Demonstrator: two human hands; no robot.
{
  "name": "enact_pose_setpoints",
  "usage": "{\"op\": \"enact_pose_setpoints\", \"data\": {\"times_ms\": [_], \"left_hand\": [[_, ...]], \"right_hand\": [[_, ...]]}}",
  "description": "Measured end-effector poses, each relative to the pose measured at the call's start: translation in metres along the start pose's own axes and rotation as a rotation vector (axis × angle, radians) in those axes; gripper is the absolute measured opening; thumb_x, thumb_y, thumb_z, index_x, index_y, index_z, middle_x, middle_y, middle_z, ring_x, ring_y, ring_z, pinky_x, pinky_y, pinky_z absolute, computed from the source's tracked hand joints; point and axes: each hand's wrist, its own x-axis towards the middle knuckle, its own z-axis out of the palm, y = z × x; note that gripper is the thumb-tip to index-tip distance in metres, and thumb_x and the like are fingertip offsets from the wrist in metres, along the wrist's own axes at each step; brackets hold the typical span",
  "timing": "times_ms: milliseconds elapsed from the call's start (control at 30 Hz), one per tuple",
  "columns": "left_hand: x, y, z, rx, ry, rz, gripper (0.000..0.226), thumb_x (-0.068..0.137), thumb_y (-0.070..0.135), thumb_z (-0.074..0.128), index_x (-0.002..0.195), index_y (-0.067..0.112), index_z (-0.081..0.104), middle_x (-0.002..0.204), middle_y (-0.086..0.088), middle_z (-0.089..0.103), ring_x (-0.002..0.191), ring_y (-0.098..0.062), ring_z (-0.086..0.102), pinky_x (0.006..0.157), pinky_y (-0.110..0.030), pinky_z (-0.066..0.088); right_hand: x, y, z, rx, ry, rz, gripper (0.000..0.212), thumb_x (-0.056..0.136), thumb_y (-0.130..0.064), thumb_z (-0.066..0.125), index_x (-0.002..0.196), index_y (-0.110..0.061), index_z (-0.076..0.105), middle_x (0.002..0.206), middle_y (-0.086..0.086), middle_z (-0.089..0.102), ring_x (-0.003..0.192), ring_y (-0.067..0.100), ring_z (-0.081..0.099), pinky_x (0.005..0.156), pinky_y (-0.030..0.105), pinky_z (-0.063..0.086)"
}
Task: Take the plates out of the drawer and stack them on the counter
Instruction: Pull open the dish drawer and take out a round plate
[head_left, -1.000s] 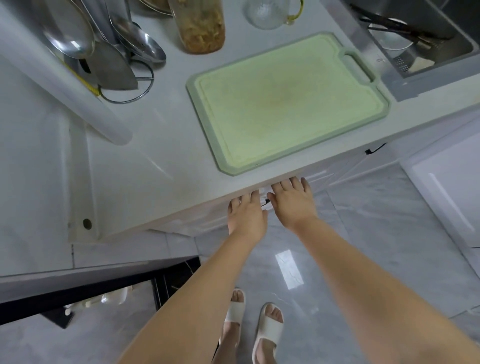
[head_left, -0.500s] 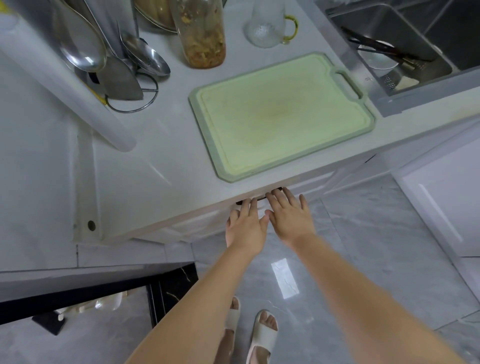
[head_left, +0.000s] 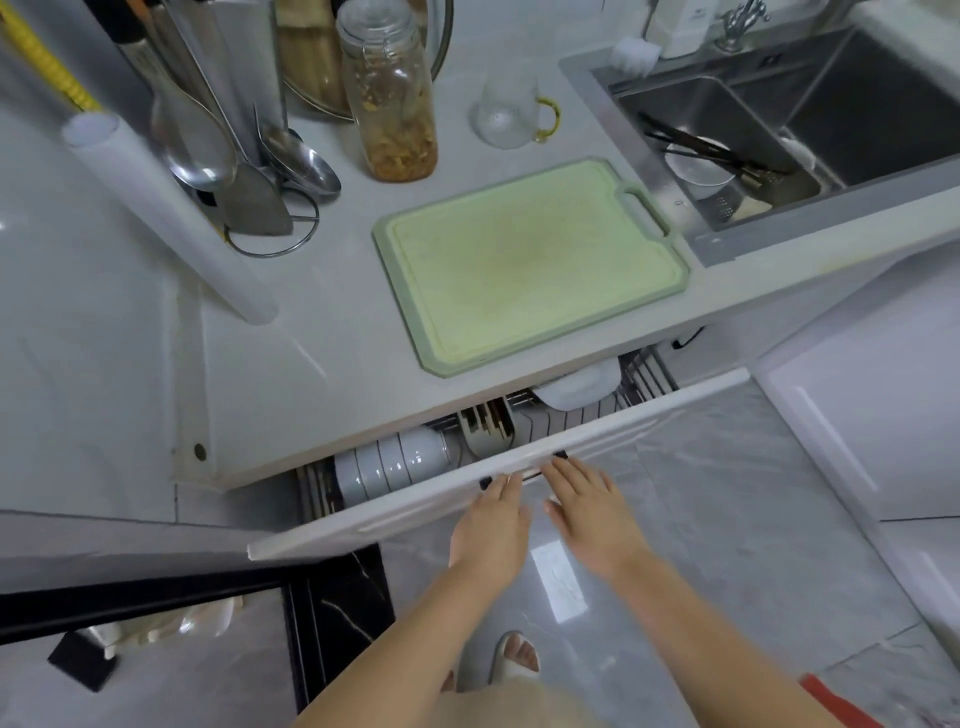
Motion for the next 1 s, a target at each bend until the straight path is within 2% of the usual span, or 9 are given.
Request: {"op": "enact_pose_setpoints", "data": {"times_ms": [100,167,233,300,433,633,767,1000], "left_hand": [[-0.009,0.005,-0.007,0.109,0.169,0.083,0.045,0.099,0.019,0.036,0.144,0.021,0.032,0.148,0.001,0.038,0.133,-0.019,0.037,0.109,-0.032,0.034],[-0.012,0.006,-0.011,0.232,0.242,0.117,0.05,0.096,0.017,0.04,0.145,0.023,0.029,0.151,0.001,0.032,0.134,-0.022,0.031,0.111,-0.035,0.03],[-0.013,0.006,-0.012,0.284,0.171,0.097,0.056,0.096,0.016,0.04,0.148,0.023,0.02,0.157,0.002,0.019,0.141,-0.025,0.022,0.116,-0.04,0.025],[-0.015,0.005,-0.008,0.312,0.054,0.074,0.056,0.098,0.016,0.036,0.149,0.021,0.015,0.159,0.001,0.017,0.143,-0.025,0.021,0.119,-0.043,0.02],[-0.023,0.004,0.002,0.332,0.005,0.065,0.056,0.096,0.011,0.035,0.149,0.023,0.019,0.154,0.001,0.031,0.138,-0.023,0.033,0.117,-0.041,0.025],[-0.029,0.01,0.007,0.297,-0.069,0.027,0.044,0.099,0.014,0.032,0.142,0.025,0.035,0.138,-0.007,0.05,0.121,-0.029,0.051,0.097,-0.04,0.045],[-0.038,0.014,0.014,0.287,-0.073,0.016,0.037,0.1,0.019,0.031,0.134,0.023,0.044,0.127,-0.009,0.058,0.114,-0.03,0.056,0.092,-0.04,0.048],[-0.053,0.021,0.024,0.264,-0.143,0.012,0.033,0.101,0.029,0.028,0.119,0.018,0.053,0.12,-0.012,0.061,0.111,-0.032,0.057,0.089,-0.039,0.047]], "right_hand": [[-0.012,-0.002,-0.007,0.017,0.234,-0.027,0.042,0.094,-0.025,0.05,0.136,-0.017,0.048,0.14,0.004,0.051,0.133,0.025,0.045,0.106,0.041,0.038],[-0.012,-0.003,-0.011,-0.052,0.222,-0.031,0.041,0.095,-0.027,0.048,0.135,-0.018,0.048,0.143,0.006,0.048,0.136,0.029,0.039,0.111,0.046,0.031],[-0.01,-0.003,-0.01,-0.064,0.072,-0.014,0.046,0.1,-0.034,0.033,0.144,-0.02,0.035,0.155,0.005,0.031,0.146,0.027,0.019,0.119,0.047,0.011],[-0.011,-0.003,-0.007,-0.074,-0.007,0.013,0.048,0.102,-0.036,0.026,0.147,-0.021,0.028,0.157,0.002,0.026,0.148,0.022,0.011,0.12,0.046,0.003],[-0.025,-0.006,-0.003,-0.048,0.027,0.039,0.042,0.102,-0.031,0.029,0.143,-0.023,0.036,0.15,0.001,0.037,0.146,0.022,0.019,0.119,0.047,0.005],[-0.043,-0.007,-0.005,-0.005,0.014,0.074,0.038,0.102,-0.031,0.029,0.136,-0.024,0.046,0.142,-0.002,0.046,0.141,0.021,0.026,0.119,0.046,0.006],[-0.054,-0.007,-0.002,-0.003,0.014,0.083,0.038,0.101,-0.034,0.031,0.13,-0.024,0.052,0.133,-0.002,0.053,0.134,0.022,0.034,0.119,0.044,0.009],[-0.072,-0.003,0.006,0.008,0.044,0.095,0.039,0.1,-0.038,0.031,0.119,-0.022,0.062,0.118,0.0,0.064,0.115,0.024,0.047,0.111,0.035,0.026]]}}
